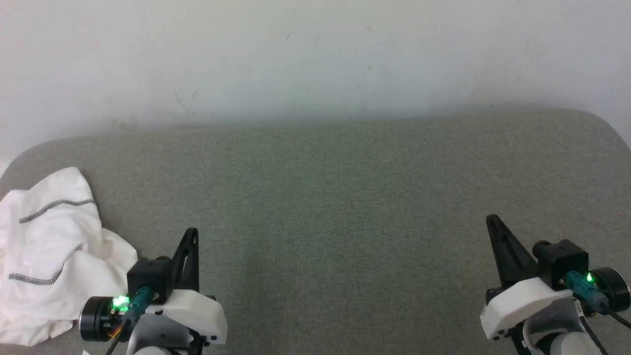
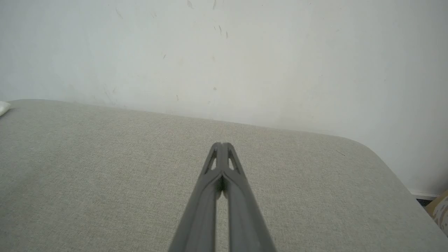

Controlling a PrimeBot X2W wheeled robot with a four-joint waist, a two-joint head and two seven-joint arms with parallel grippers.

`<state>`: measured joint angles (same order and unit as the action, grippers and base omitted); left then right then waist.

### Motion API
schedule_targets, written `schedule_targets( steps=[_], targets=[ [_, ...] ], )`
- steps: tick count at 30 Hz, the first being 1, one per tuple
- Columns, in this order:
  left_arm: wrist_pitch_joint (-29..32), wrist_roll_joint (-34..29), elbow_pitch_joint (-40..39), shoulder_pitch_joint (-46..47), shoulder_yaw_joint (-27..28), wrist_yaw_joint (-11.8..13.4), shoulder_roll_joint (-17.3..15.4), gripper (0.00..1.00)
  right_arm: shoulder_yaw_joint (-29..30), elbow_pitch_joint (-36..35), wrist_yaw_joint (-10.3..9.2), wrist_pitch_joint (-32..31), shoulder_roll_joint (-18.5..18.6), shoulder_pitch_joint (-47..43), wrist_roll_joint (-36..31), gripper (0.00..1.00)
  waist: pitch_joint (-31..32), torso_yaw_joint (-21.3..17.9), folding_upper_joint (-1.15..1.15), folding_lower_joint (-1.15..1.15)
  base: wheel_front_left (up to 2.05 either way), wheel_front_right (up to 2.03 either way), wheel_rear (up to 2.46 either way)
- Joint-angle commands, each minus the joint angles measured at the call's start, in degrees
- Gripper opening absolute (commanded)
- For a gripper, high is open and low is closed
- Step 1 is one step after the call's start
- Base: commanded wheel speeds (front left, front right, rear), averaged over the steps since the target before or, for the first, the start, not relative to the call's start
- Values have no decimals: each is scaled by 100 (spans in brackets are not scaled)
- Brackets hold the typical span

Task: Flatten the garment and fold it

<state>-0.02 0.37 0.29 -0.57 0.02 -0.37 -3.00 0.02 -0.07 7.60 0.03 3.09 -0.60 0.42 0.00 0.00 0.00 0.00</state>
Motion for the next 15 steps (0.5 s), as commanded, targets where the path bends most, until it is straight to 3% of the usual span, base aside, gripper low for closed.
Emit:
schedule_targets(
  steps=[1, 9, 10, 15],
  targets=[
    [2, -37, -29, 57, -2, 37, 13, 0, -2, 7, -11, -3, -22, 60, -42, 0, 0, 0, 0, 0, 0, 0, 0],
    [2, -37, -29, 57, -2, 37, 13, 0, -2, 7, -11, -3, -22, 60, -42, 0, 0, 0, 0, 0, 0, 0, 0],
    [0, 1, 2, -1, 0, -1, 0, 100, 0, 0, 1, 0, 1, -1, 3, 100, 0, 0, 0, 0, 0, 0, 0],
    [-41, 44, 26, 7, -17, -7, 0, 100, 5, 17, 1, 39, 3, -11, 46, 100, -1, -5, 0, 0, 0, 0, 0]
  ],
)
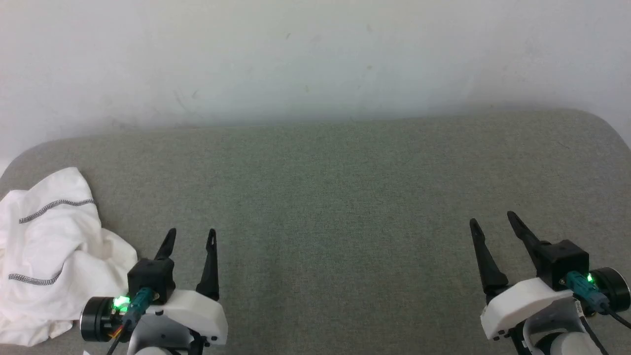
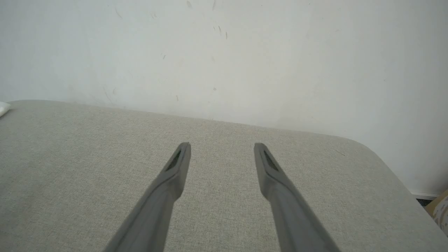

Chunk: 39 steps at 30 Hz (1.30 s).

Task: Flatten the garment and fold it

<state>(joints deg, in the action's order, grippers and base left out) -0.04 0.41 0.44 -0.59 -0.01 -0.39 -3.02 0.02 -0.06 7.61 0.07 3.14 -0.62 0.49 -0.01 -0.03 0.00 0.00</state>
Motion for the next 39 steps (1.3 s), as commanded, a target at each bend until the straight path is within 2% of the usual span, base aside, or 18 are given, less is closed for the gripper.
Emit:
schedule_targets(
  steps=[1, 20, 39],
  targets=[
    [-50, 54, 15, 12, -21, -8, 2, 100, 7, 22, 0, 47, -2, -12, 53, 100, -1, -3, 0, 0, 0, 0, 0],
    [-278, 321, 46, 74, -66, -29, 3, 100, 62, 76, -2, 275, -6, -44, 278, 100, -11, 144, 0, 0, 0, 0, 0],
    [-506, 582, 2, 135, 95, -12, 5, 100, 28, 49, -4, 503, -10, -34, 316, 100, -67, 777, 0, 0, 0, 0, 0]
  ],
)
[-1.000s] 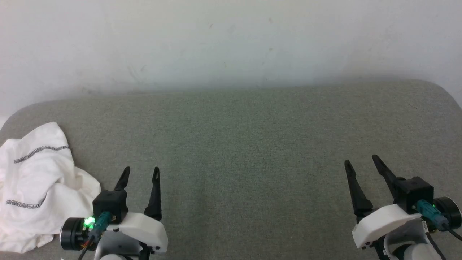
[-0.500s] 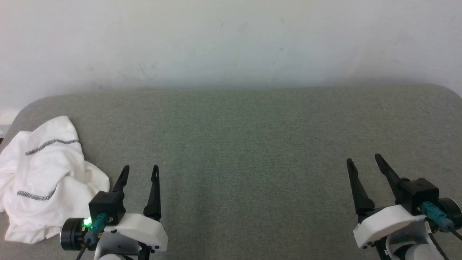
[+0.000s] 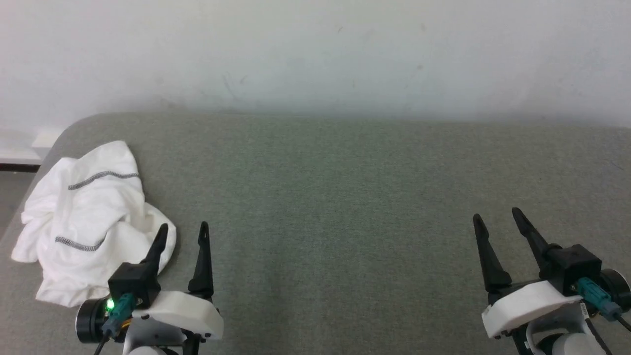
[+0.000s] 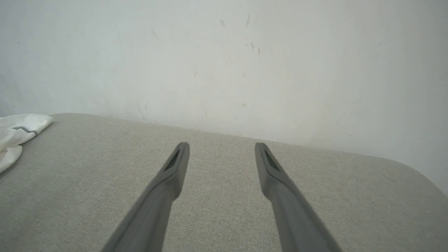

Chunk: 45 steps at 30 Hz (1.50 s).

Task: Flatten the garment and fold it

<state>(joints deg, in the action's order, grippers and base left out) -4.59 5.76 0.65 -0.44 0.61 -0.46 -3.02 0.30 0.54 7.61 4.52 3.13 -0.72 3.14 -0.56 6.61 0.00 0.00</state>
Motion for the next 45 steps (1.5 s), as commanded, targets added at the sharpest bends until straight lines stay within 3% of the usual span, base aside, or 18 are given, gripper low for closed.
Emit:
schedule_targets(
  steps=[1, 30, 45],
  targets=[
    [-63, 58, -22, 122, 42, -3, 6, 100, -5, -16, -4, 69, -9, -22, 49, 100, -18, 157, 0, 0, 0, 0, 0],
    [-398, 379, 87, 113, 308, 16, 8, 100, -233, -227, -7, 213, -14, 14, -72, 100, -230, 1501, 0, 0, -1, -1, -1],
    [-577, 539, -2, 605, 544, 57, 10, 100, -461, -408, -8, 177, -17, 192, -144, 100, -625, 1688, 0, 0, -4, -4, -4]
  ],
)
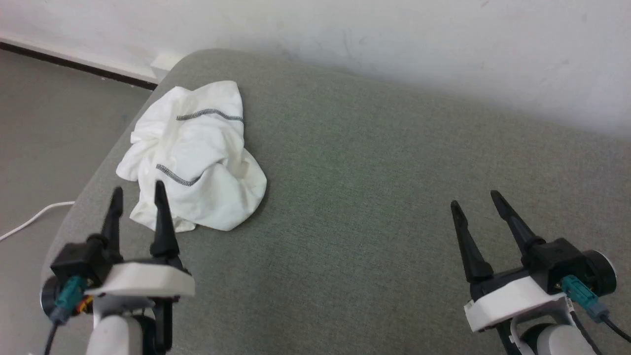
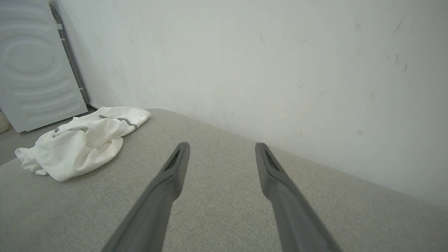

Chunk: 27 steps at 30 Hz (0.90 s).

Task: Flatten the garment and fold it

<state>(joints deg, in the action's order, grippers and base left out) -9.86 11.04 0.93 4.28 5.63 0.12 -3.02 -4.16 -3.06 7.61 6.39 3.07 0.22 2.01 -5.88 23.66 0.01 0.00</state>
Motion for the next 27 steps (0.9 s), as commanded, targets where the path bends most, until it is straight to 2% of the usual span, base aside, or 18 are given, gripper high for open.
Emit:
schedule_targets(
  steps=[1, 5, 8, 11, 14, 17, 22, 27],
  targets=[
    [-62, 7, -46, 238, 77, -16, 10, 100, -24, -59, -8, -26, -12, 113, -45, 100, -132, -27, -1, 0, 0, 0, 0],
    [-110, -55, -131, 734, 204, -83, 10, 100, -79, -135, -9, -104, -13, 196, -81, 100, -365, -114, -1, 0, 0, 0, 0],
    [-146, -174, 40, 1206, 364, -233, -10, 100, -116, -192, -9, -155, -10, 297, -135, 100, -574, -203, -1, 0, 0, 0, 0],
    [-182, -237, 413, 1667, 455, -344, -149, 100, -193, -229, -9, -200, 6, 413, -139, 100, -786, -344, -1, 0, 0, 0, 0],
    [-179, -251, 1161, 2130, 416, -453, -435, 100, -250, -248, -10, -212, 35, 525, -119, 100, -975, -485, -1, 0, 0, 0, 0],
    [207, -146, 2002, 2656, 320, -557, -755, 100, -270, -264, -10, -211, 69, 602, -96, 100, -1160, -593, -1, 0, 0, 0, 0],
    [1325, 294, 3460, 3336, 78, -658, -1247, 100, -402, -253, -10, -187, 128, 792, -52, 100, -1453, -797, -1, 0, 0, 0, 0],
    [2315, 960, 4448, 3685, -220, -692, -1565, 100, -527, -203, -11, -98, 115, 993, 27, 100, -1657, -969, -1, 0, 0, 0, 0]
  ],
)
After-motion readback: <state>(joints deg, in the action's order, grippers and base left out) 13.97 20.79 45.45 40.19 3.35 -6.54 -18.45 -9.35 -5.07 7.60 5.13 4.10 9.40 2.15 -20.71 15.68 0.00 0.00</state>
